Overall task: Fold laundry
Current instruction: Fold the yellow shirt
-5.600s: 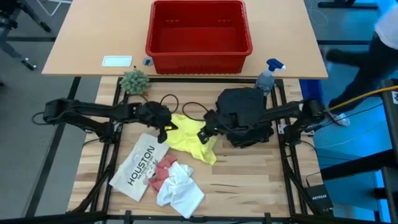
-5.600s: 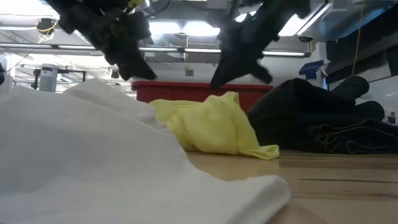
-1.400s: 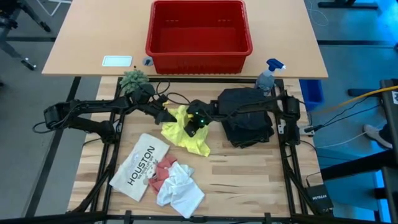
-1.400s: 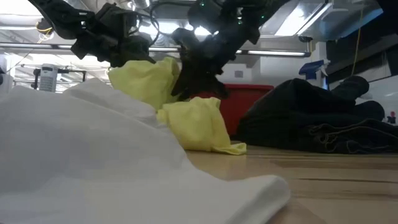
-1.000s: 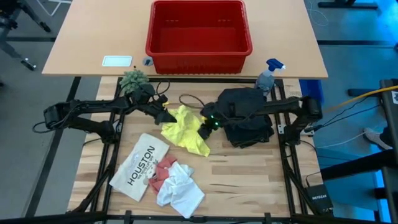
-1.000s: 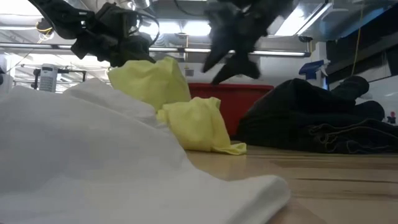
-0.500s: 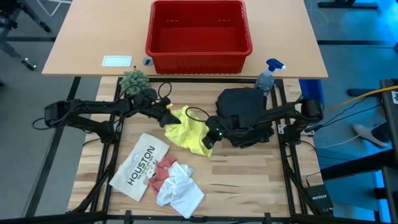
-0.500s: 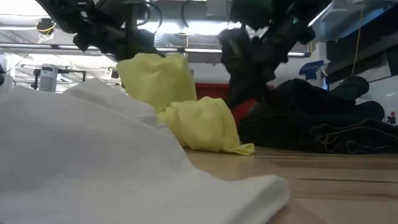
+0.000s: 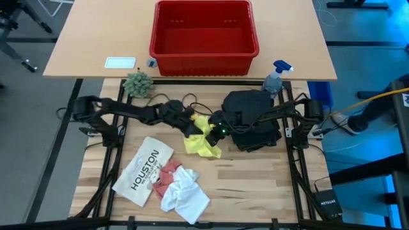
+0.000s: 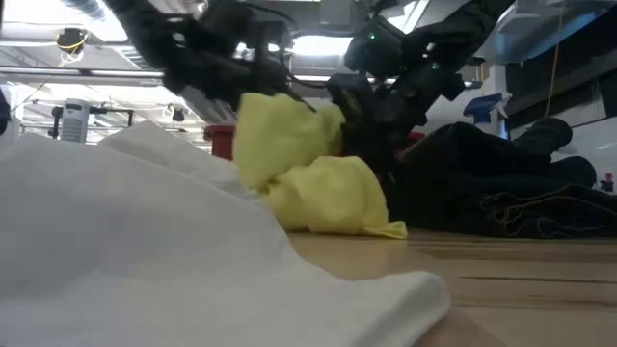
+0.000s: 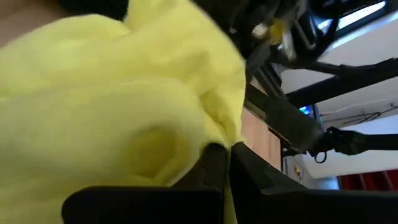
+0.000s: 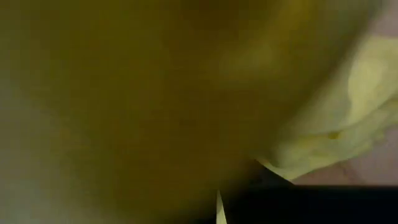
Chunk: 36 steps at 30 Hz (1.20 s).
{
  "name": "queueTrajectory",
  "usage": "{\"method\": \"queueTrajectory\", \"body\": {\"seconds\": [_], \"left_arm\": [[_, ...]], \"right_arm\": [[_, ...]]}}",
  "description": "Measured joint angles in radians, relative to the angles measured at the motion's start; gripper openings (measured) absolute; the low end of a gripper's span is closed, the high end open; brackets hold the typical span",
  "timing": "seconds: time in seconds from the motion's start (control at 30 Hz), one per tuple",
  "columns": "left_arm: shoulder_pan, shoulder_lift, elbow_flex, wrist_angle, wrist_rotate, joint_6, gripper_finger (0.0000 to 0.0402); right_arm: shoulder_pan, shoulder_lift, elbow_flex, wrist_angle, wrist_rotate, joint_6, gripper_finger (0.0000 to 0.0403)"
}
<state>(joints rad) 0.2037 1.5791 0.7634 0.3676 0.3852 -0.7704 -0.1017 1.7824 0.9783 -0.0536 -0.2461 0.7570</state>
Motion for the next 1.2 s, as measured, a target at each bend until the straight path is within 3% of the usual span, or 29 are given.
{"method": "queueTrajectory", "body": {"seconds": [0.2,0.43,0.87,1.03,1.2], "left_arm": [[-0.022,0.166,0.124,-0.01,0.01,-0.018,0.0002],[-0.011,0.194,0.15,-0.008,0.009,-0.015,0.0043],[-0.008,0.195,0.15,0.078,-0.026,0.038,0.0118],[-0.011,0.196,0.15,0.142,0.006,0.036,0.0145],[-0.012,0.192,0.149,0.285,0.064,0.018,0.0156]], "right_arm": [[0.007,0.0,-0.001,-0.018,0.009,-0.002,0.0],[0.076,-0.07,-0.001,-0.099,0.081,-0.009,0.0007],[0.229,-0.213,0.0,-0.22,0.151,0.027,0.0162],[0.298,-0.34,0.0,-0.198,0.284,0.033,0.0186],[0.276,-0.41,0.001,-0.194,0.408,0.023,0.0188]]}}
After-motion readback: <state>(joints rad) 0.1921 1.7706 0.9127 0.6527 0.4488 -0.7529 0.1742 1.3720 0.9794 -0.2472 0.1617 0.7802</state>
